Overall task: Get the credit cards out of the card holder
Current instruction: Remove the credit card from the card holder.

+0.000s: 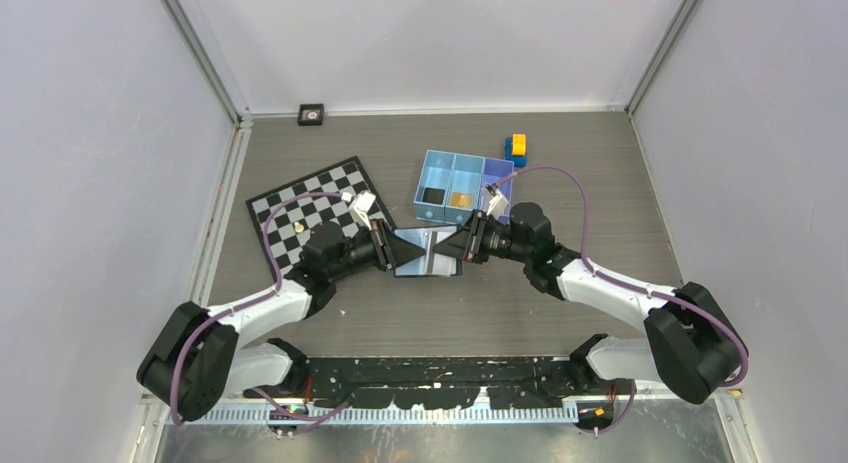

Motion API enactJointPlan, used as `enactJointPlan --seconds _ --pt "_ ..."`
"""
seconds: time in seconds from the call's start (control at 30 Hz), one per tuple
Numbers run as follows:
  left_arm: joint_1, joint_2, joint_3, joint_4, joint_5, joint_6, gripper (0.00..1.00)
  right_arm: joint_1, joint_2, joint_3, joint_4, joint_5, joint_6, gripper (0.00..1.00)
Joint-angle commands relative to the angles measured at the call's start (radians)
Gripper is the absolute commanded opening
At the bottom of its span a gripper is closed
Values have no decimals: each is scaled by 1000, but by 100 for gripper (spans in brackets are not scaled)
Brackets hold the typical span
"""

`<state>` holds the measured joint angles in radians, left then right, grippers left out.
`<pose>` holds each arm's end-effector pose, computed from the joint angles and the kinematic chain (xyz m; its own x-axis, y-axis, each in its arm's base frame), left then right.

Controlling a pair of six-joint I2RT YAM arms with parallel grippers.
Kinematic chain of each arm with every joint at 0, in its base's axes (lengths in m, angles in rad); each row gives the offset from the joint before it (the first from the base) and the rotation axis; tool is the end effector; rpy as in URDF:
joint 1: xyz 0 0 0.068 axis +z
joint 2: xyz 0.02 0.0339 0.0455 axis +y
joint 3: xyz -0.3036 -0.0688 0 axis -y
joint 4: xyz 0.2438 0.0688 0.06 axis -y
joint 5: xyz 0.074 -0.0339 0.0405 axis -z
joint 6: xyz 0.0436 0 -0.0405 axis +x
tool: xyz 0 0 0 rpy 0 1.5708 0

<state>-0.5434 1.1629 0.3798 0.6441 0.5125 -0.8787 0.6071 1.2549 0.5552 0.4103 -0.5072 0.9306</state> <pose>0.1821 -0.1349 0.2472 -0.7427 -0.3353 -0.5797 0.4615 0.3710 -0.8058 0.2000 0.1647 0.2590 -0.8466 0.2655 -0.4613 -0.3383 0.4008 0.8514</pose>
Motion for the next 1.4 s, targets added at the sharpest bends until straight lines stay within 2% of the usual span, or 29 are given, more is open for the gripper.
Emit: enactJointPlan --seconds 0.0,0.2,0.3,0.5,0.8,0.87,1.07,1.23,1.37 --pt "-6 34 50 144 109 -52 25 18 -5 12 119 -52 9 1" --pt "-6 55 60 148 130 -67 29 23 3 17 117 -54 4 0" --pt "-6 84 66 187 162 -91 24 24 1 16 115 -51 2 0" --pt "-5 159 44 432 224 -198 14 25 11 21 105 -46 2 0" --pt "-4 250 31 739 292 -333 4 24 28 23 122 -60 17 2" --pt "-4 253 31 757 297 -338 0 23 30 23 122 -60 19 4" --pt "48 244 2 708 261 -337 0 21 31 22 118 -49 29 14" --pt "95 262 -22 715 243 -361 0 13 26 18 101 -33 30 30" --pt "110 284 -27 738 243 -378 0 10 24 18 94 -27 32 31"
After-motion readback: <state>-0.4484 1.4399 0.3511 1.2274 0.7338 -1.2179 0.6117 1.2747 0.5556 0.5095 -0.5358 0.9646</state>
